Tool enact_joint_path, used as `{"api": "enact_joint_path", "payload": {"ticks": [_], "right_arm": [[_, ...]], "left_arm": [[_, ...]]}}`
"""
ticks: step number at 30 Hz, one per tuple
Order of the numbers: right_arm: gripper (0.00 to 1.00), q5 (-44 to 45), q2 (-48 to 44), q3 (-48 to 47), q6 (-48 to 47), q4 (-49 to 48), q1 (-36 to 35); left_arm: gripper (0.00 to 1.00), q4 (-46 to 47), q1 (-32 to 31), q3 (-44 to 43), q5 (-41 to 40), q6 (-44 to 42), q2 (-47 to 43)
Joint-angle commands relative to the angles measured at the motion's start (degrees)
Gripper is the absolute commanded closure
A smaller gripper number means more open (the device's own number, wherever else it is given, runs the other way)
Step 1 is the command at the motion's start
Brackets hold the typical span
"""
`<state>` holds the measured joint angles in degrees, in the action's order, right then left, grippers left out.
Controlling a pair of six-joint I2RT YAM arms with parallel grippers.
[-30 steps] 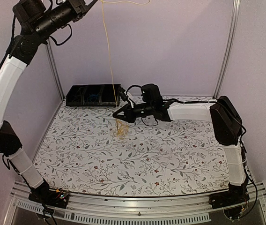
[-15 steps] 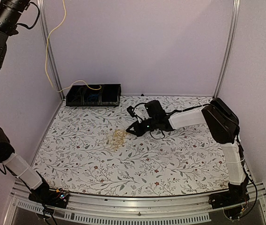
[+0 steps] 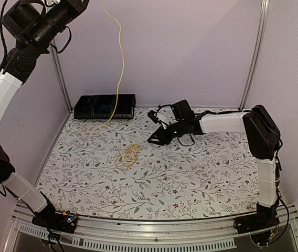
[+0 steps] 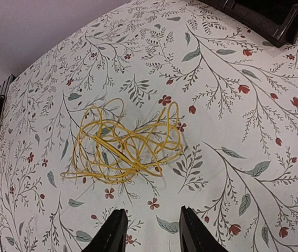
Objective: Untangle the cables
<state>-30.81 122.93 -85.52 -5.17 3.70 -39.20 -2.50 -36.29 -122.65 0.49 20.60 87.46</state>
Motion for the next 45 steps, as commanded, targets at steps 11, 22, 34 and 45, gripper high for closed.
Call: {"api": "enact_joint_path", "payload": {"ticks": [11, 22, 34, 45], "right_arm": [[0.41, -1.2, -20.2, 2.9, -18.3, 18.6, 4.6], [0.39, 0.4, -29.9, 13.0, -21.2, 19.7, 5.9], [0.38, 1.8, -33.2, 20.4, -22.4, 16.1, 6.5], [0.37, 1.8, -33.2, 22.9, -22.3, 14.6, 6.7]], "left_arm": [[1.0, 6.1, 3.7, 5.1, 0.0, 1.8, 7.2], [1.0, 9.1, 7.9, -6.5, 2.6, 10.7, 20.4], [1.0, 17.3, 17.0, -21.3, 4.2, 24.2, 33.1], [1.0, 24.3, 20.6, -21.9, 0.2, 32.6, 40.4]]}}
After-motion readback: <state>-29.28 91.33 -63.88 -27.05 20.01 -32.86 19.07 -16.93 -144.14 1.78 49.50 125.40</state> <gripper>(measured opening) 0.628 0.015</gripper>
